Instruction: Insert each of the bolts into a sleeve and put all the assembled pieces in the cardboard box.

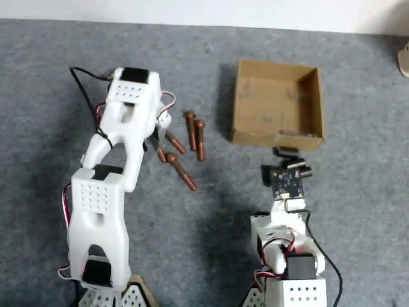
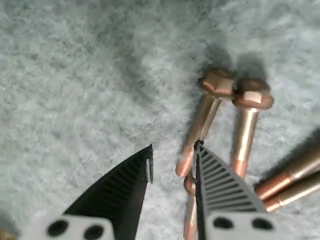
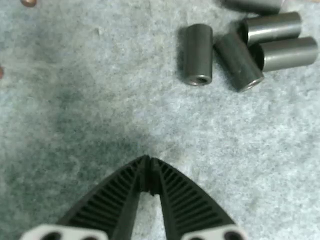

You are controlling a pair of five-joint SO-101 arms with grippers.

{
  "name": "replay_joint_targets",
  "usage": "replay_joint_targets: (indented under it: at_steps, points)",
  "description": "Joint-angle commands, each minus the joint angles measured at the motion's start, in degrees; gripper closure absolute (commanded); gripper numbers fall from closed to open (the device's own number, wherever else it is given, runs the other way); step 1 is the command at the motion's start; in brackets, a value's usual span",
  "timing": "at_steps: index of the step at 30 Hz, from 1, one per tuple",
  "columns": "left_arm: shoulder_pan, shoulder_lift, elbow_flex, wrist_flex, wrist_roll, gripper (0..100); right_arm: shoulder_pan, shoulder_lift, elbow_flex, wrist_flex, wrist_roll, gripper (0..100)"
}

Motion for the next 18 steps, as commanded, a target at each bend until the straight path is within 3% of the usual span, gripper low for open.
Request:
replay_joint_targets:
  at_steps: [1,16,18]
  points:
    - [1.3,-0.3,2.9,-5.2,-0.1,86,0.6,-0.6,6.7,0.1,0.2,99.4]
    - [-2.0,5.7,5.1,-16.4,-0.6,86,0.6,-0.6,6.7,0.1,0.2,99.4]
    - [-2.0,6.0,4.3,-16.2,-3.5,86,0.6,-0.6,6.7,0.1,0.2,99.4]
